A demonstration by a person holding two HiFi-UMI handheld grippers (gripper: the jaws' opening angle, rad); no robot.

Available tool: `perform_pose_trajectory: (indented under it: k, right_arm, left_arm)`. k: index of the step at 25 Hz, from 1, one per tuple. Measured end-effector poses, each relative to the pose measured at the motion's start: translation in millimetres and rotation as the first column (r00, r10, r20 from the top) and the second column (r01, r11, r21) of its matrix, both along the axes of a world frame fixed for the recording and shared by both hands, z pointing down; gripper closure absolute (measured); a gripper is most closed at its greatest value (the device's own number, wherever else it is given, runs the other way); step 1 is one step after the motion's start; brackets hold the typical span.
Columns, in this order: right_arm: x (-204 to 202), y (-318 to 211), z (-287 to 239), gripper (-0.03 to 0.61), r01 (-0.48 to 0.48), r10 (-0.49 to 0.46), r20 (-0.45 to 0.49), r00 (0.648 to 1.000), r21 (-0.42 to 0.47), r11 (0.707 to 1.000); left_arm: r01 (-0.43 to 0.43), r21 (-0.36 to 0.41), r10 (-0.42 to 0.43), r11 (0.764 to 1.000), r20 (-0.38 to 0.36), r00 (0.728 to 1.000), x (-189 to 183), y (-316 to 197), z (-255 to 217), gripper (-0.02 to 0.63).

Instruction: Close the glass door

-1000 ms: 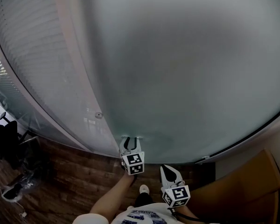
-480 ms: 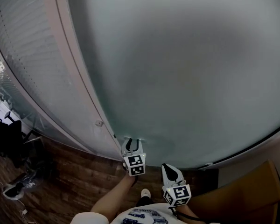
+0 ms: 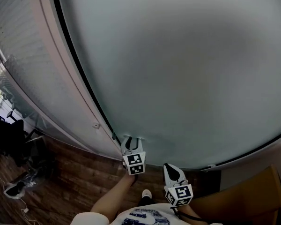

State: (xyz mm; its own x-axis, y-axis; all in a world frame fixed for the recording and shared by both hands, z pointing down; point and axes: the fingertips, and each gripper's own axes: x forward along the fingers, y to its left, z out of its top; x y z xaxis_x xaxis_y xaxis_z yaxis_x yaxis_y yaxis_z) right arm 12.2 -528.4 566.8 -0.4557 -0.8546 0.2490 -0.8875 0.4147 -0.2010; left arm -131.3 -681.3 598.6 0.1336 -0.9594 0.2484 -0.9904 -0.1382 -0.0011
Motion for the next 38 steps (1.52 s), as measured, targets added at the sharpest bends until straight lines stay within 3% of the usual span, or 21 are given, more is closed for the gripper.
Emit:
perform_pose_trajectory:
  k: [32,38]
  right_arm:
    - [4,-12,16,0.571,0.014,-0.014,0.013,1.0,-0.015,1.0]
    - [6,-3,12,0.571,-0.009,0.009,0.028,1.0,-0.01,1.0]
  left_arm:
    - [-0.001,-0.003,0.001,1.0,0.009,1.0,-2,-10,5,0.491]
    - [-0.039,0.0,0.039,0.999,0.071,0.997,-2,-10,6,0.476]
